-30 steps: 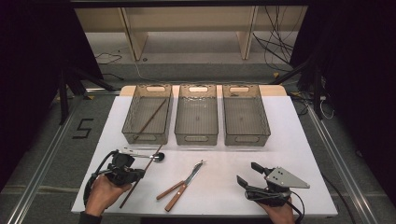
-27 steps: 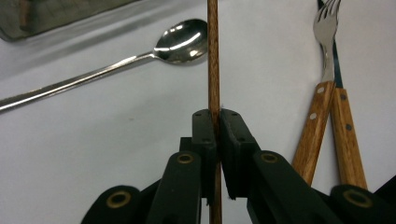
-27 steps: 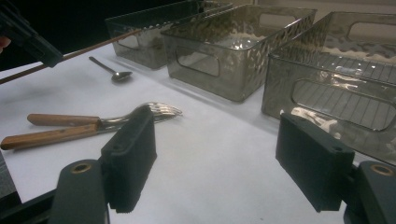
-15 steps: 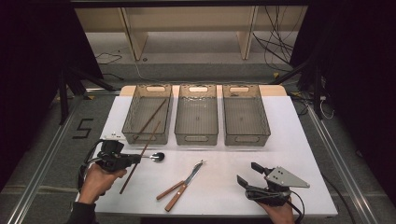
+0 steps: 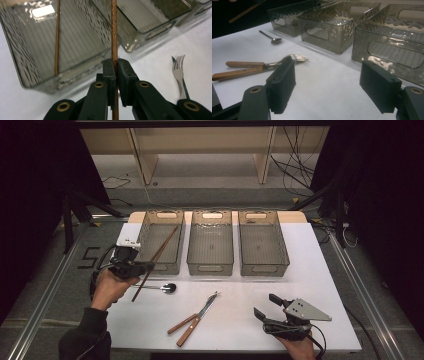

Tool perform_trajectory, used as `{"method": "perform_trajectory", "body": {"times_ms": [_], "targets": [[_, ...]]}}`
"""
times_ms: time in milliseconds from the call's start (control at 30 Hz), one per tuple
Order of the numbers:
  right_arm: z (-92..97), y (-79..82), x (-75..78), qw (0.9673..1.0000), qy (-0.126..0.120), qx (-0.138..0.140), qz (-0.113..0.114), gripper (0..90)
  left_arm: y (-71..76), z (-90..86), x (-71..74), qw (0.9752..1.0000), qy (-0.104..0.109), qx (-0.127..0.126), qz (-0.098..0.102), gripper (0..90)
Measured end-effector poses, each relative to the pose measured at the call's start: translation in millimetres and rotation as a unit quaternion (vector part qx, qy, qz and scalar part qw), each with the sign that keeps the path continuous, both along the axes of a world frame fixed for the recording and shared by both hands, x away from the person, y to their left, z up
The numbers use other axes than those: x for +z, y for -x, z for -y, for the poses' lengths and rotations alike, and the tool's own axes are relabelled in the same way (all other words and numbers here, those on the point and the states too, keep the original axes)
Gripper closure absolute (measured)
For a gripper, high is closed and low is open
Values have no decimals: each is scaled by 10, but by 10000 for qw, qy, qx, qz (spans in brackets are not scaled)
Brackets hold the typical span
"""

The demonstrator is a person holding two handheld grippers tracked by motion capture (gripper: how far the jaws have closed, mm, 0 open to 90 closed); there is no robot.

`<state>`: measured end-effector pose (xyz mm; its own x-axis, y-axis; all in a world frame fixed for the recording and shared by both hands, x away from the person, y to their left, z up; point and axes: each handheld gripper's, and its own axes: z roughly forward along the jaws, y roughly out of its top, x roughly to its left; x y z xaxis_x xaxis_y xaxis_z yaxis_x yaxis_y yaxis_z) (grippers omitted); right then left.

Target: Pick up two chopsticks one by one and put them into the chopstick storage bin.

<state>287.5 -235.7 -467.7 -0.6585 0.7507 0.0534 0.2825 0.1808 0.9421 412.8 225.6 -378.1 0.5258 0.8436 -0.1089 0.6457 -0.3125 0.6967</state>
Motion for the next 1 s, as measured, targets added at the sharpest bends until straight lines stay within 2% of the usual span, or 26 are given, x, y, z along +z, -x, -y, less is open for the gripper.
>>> {"method": "perform_trajectory", "body": {"times_ms": [133, 433, 833, 1000], "targets": [[3, -2, 0, 10000, -7, 0, -4, 292, -177, -2, 42, 10000, 26, 56, 16, 846], [11, -3, 3, 10000, -34, -7, -9, 292, -497, 10, 113, 9999, -149, 18, 79, 846], [9, -1, 5, 10000, -42, 9, 6, 292, -888, 17, 223, 9983, -526, 94, 232, 846], [15, -1, 7, 10000, -47, 11, 0, 291, -1030, 22, 210, 9975, -633, 90, 292, 846]]}}
